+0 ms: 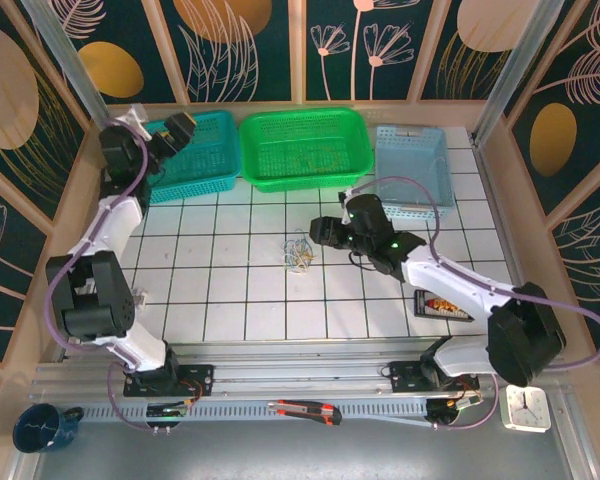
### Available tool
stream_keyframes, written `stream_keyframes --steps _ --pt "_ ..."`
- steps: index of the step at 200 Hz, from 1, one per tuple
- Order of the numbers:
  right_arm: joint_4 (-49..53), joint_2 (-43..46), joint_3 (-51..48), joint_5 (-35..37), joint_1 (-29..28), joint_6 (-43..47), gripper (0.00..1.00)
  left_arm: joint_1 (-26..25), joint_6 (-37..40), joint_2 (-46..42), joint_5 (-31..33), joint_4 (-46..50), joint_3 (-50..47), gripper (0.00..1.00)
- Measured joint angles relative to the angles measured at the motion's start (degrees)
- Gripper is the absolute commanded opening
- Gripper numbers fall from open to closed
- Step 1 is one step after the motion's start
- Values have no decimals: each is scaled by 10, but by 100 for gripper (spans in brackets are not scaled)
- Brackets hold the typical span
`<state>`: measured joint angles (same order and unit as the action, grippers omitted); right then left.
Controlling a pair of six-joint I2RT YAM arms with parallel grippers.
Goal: Untangle the cables
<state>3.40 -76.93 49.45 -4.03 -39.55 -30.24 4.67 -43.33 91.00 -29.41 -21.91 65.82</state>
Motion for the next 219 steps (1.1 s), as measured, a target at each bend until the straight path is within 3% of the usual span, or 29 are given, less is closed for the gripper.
stream_keyframes --steps 63,96,219 --pt "12 -95 63 10 -26 15 61 -110 -71 -125 2 -106 -268 99" --pt "22 -129 90 12 -30 15 61 -134 -95 -167 18 -125 -361 99" --pt "71 -208 158 52 -48 14 51 -135 -106 -181 30 -160 -393 99"
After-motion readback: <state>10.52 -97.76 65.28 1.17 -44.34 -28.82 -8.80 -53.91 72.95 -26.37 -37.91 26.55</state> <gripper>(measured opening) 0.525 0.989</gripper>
